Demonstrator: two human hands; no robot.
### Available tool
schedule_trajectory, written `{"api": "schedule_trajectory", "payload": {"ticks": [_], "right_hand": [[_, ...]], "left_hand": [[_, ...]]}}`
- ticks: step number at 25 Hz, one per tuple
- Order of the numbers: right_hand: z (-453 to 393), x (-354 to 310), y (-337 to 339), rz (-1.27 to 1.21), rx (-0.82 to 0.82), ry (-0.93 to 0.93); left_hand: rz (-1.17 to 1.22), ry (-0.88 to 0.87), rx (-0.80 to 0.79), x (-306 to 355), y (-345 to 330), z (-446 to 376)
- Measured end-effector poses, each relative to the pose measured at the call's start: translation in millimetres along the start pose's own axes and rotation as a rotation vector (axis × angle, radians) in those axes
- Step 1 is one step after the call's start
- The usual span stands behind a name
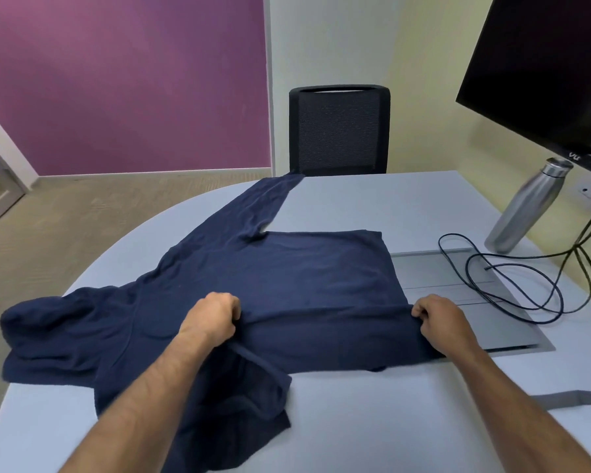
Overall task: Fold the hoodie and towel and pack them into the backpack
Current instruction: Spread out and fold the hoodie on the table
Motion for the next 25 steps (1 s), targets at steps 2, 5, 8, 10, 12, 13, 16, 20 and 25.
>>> {"api": "schedule_trajectory", "payload": {"ticks": [2,5,8,10,12,13,16,20,25], "right_hand": [[-15,-5,-7,0.062,-0.029,0.014],[-30,-14,-18,0.211,-0.076,0.101],[-42,-20,-25,0.301,-0.077,0.146],[-51,-20,-28,0.320,-0.060,0.136],[-57,-21,-32,0.358,-0.071,0.136],[-58,-22,-35,0.390,-0.096,0.146],[-48,-19,-53,0.437,-0.223,0.115],[-29,-10,-63,0.387,-0.109,0.073],[10,-45,-70,0.033,0.168,0.188]], "left_hand": [[-0.022,0.008,-0.003,1,-6,-15],[-0.089,0.029,-0.038,5,-18,-30],[-0.121,0.067,-0.047,4,-25,-41],[-0.117,0.088,-0.031,3,-26,-47],[-0.101,0.108,-0.020,4,-27,-52],[-0.097,0.115,-0.028,3,-31,-55],[0.001,0.056,-0.104,-4,-56,-62],[0.311,-0.015,-0.226,-21,-73,-49],[0.416,-0.055,0.069,-72,-32,-21]]}}
Point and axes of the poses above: each hand's wrist, its own z-axis away from the middle knuckle, its own y-axis out of the back of the hand, x = y × z, the point moved 4 cm from there along -z, towards the middle knuckle, and after that the axes turned 6 degrees about x, right-handed, at the moved point
